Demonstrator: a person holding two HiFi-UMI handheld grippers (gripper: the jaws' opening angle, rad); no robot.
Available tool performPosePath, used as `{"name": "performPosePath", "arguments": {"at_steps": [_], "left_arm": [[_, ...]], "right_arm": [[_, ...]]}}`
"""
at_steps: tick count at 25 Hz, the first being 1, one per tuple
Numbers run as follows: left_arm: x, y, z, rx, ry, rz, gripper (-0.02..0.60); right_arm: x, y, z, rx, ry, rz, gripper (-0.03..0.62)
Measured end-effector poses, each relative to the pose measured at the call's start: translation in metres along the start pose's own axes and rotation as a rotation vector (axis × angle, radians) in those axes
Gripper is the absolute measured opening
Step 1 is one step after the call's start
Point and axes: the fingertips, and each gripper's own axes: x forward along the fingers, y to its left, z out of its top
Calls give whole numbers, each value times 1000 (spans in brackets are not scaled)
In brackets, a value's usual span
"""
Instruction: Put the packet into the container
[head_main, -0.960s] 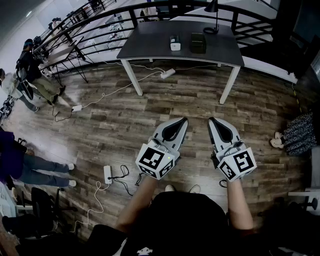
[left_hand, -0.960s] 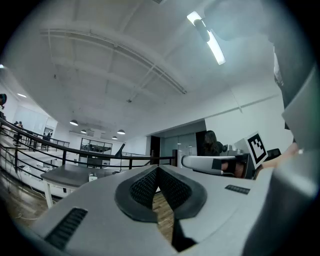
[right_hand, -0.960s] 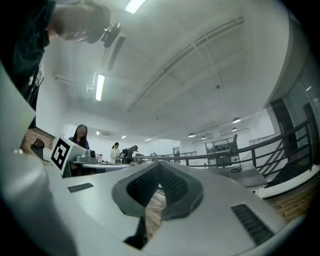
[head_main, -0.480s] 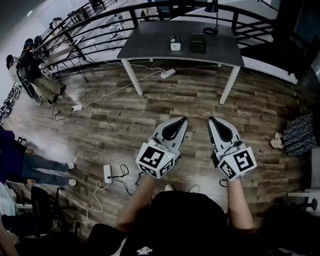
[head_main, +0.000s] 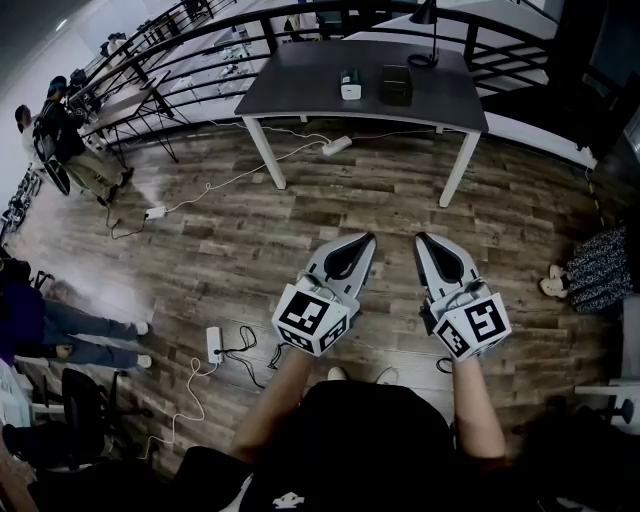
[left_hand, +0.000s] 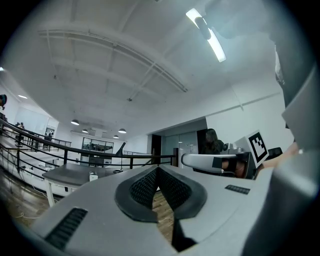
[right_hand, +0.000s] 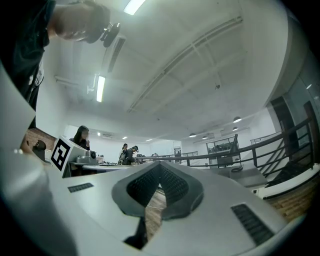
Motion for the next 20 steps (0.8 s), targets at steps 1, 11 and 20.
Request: {"name": "performPosePath", "arguments": {"at_steps": [1,11,20], "left_arm": [[1,-2,-1,1,2,2,-2],[8,-30,-4,-4,-1,35,-2],[14,-46,-9,36,24,64,-2]], "right_arm": [[-2,-1,0,2,-2,2,3],[-29,-13,1,4,4,27,5],[-46,-30,-9,52,5,36,5]]}}
